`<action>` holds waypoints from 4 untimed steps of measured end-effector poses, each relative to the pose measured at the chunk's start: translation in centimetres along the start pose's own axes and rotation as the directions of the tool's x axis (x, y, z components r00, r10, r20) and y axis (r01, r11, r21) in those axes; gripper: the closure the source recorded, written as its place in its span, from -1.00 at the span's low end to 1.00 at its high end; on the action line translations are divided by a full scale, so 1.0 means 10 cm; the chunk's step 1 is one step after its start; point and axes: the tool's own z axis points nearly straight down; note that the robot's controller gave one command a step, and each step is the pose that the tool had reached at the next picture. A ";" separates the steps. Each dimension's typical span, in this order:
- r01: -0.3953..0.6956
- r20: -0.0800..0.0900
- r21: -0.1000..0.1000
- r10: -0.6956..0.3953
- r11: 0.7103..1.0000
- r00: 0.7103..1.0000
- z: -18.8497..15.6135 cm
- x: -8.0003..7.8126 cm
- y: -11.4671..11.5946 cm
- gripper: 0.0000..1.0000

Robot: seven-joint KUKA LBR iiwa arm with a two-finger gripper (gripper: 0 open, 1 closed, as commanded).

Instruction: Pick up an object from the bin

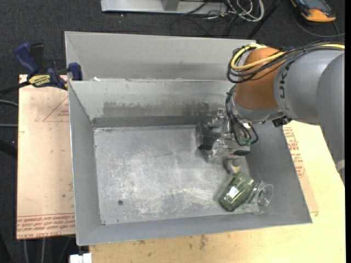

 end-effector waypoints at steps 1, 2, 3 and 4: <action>0.001 -0.013 0.001 -0.001 1.000 1.000 0.00 -0.03 0.00 -1.00; 0.001 -0.020 0.001 -0.001 1.000 1.000 -0.03 -0.02 0.01 1.00; 0.001 -0.020 0.001 -0.001 1.000 1.000 -0.03 -0.02 0.01 1.00; 0.002 -0.024 0.001 -0.002 1.000 1.000 -0.05 0.00 0.01 1.00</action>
Offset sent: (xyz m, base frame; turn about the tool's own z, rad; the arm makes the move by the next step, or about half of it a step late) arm 0.0000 0.0000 0.0000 0.0000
